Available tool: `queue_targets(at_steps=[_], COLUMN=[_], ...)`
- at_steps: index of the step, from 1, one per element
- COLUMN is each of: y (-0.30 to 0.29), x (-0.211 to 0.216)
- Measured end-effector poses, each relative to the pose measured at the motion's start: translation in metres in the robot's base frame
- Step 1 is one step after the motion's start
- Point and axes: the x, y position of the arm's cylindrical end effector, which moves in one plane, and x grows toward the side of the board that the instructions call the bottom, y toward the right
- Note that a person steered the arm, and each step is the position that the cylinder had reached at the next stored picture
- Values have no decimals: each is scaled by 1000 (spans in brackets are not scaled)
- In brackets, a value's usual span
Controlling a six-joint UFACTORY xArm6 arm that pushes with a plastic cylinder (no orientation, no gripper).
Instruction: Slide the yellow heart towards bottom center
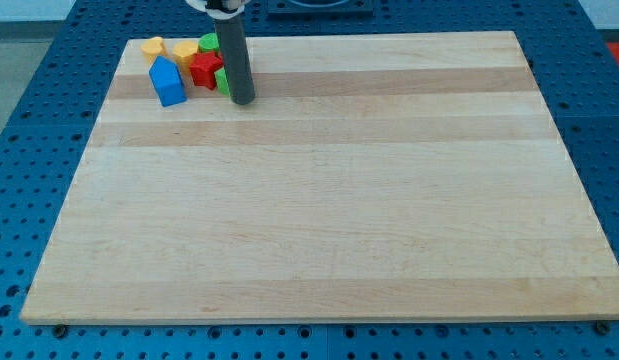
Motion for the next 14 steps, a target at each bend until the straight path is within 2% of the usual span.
queue_targets(at_steps=[1,3,5,6,7,9,14], y=[1,78,95,70,54,33,-72], x=[0,-5,-78,-113,-130,-130,-130])
